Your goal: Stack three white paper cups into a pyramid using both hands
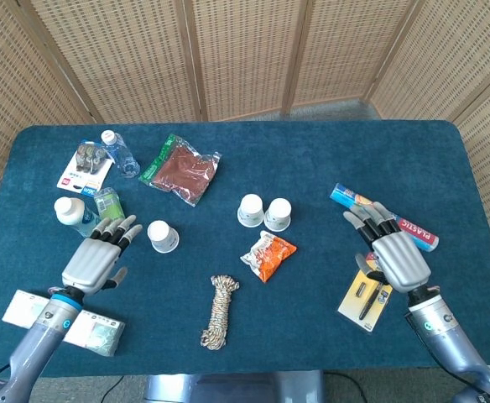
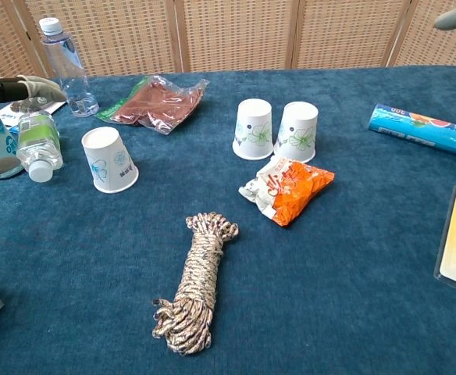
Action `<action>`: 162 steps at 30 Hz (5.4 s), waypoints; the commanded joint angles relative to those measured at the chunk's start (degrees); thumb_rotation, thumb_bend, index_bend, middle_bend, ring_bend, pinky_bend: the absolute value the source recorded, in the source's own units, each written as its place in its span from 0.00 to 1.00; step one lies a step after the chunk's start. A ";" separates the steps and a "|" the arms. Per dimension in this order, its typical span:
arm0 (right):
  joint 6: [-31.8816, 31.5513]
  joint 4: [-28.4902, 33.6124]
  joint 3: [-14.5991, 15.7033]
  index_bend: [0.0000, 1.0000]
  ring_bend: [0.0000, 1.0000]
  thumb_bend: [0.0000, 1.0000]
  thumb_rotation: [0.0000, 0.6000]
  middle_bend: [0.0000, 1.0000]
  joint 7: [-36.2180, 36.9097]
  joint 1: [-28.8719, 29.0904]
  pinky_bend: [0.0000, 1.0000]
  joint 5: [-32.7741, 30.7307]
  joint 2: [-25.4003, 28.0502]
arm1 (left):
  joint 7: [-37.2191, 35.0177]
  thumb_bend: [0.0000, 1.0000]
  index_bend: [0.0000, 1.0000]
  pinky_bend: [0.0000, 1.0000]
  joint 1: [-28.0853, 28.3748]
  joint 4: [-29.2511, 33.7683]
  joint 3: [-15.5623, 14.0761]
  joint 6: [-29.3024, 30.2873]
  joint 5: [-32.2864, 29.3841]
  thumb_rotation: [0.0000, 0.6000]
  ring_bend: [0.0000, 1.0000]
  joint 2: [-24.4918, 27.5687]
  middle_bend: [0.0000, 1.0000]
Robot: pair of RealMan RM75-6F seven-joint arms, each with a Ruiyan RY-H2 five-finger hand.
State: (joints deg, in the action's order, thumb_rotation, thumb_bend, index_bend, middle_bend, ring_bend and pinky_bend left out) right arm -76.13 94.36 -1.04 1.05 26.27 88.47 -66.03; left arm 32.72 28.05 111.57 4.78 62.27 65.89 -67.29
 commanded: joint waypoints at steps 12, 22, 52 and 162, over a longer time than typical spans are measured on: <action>-1.39 2.56 0.35 0.01 0.00 0.50 1.00 0.00 -2.09 -3.23 0.00 1.49 2.05 | 2.88 0.46 0.00 0.00 6.76 -6.72 1.99 -4.58 -8.79 1.00 0.00 -6.08 0.00; -2.14 3.41 0.75 0.01 0.00 0.50 1.00 0.00 -2.25 -5.45 0.00 2.11 3.18 | 2.39 0.46 0.00 0.00 11.02 -12.61 3.10 -7.02 -12.87 1.00 0.00 -10.67 0.00; -1.36 4.30 -0.10 0.02 0.00 0.50 1.00 0.00 -0.02 -8.68 0.00 1.35 5.09 | -2.92 0.46 0.32 0.50 16.15 -23.13 2.07 -10.06 -15.84 1.00 0.05 -17.56 0.03; -5.90 -3.15 -0.06 0.00 0.00 0.48 1.00 0.00 12.48 -15.65 0.00 3.54 6.16 | 7.96 0.46 0.24 0.27 60.33 -36.82 9.36 -19.09 -47.88 1.00 0.00 -27.05 0.00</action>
State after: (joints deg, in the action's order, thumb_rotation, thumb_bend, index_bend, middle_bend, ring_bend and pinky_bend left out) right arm -82.01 91.23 -1.09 13.53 10.63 92.00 -59.87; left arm 40.68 88.37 74.74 14.14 43.19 18.02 -94.33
